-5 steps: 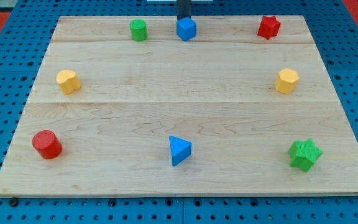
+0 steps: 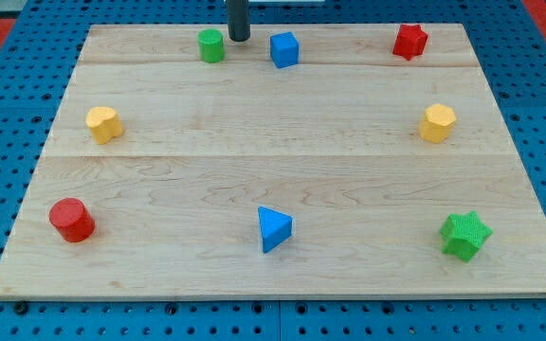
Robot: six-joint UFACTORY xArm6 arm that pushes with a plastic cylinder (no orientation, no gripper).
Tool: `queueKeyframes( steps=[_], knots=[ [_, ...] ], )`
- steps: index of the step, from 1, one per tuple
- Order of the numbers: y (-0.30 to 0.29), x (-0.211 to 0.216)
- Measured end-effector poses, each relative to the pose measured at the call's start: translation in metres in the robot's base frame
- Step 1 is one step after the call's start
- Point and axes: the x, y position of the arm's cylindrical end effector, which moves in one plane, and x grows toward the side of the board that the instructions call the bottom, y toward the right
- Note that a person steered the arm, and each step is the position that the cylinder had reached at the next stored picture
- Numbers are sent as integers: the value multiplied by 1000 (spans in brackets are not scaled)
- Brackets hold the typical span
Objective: Slide the green circle slightly left
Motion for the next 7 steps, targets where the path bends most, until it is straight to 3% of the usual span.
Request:
queueKeyframes(
  steps=[3,5,7],
  knots=[
    [-27,2],
    [9,21],
    [1,26]
  ],
)
